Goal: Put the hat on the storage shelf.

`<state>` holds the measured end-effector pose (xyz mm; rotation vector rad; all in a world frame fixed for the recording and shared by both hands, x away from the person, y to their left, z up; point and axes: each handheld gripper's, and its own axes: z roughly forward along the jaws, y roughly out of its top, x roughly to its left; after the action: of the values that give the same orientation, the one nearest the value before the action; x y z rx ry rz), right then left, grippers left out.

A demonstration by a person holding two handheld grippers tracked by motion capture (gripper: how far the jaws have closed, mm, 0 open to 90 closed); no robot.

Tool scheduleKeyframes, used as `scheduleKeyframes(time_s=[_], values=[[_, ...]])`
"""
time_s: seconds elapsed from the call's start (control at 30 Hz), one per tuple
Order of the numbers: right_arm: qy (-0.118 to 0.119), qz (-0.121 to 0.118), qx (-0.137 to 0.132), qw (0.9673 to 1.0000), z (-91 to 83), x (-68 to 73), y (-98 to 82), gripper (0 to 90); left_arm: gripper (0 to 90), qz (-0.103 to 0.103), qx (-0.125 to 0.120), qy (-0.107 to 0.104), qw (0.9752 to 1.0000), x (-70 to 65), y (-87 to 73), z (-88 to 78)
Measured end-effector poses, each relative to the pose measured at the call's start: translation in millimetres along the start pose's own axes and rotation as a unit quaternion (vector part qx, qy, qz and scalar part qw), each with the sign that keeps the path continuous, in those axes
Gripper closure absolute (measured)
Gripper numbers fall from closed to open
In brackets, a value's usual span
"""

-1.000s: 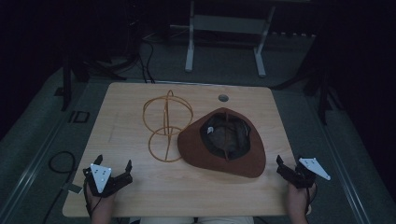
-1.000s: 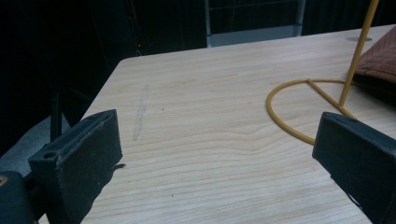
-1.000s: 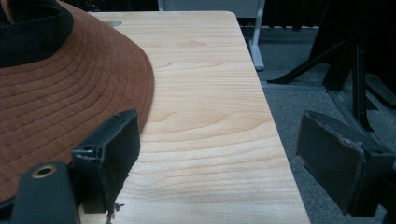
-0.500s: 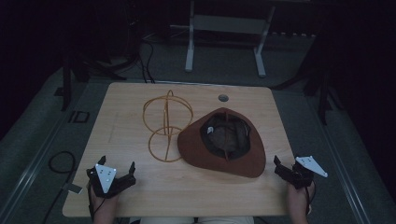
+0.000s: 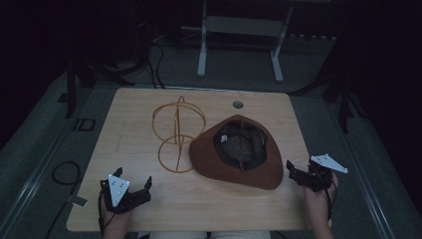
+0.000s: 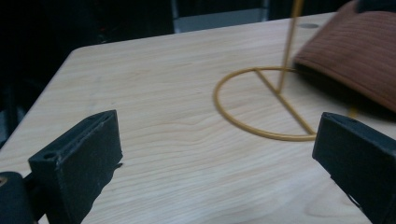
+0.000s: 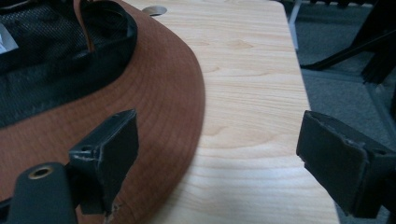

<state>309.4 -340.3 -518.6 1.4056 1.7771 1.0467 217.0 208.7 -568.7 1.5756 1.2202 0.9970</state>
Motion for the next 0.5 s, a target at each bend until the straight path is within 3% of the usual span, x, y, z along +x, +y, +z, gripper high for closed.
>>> scheduleKeyframes(time_s=[0.1, 0.23, 0.5], values=[[0.012, 0.001, 0.001, 0.9999, 3.1, 1.6, 4.5, 13.8, 1.9, 0.009, 0.008, -0.012, 0.9999, -3.0, 0.7, 0.0], [0.058, 0.02, -0.005, 0.9981, 7.6, 2.8, 13.4, 16.4, 1.9, 0.005, 0.014, -0.025, 0.9996, -4.3, 0.6, 0.9], [0.082, 0.029, 0.005, 0.9962, 22.5, 15.2, 36.5, 16.4, 1.9, 0.011, 0.022, -0.035, 0.9991, -6.8, 0.3, 2.5]])
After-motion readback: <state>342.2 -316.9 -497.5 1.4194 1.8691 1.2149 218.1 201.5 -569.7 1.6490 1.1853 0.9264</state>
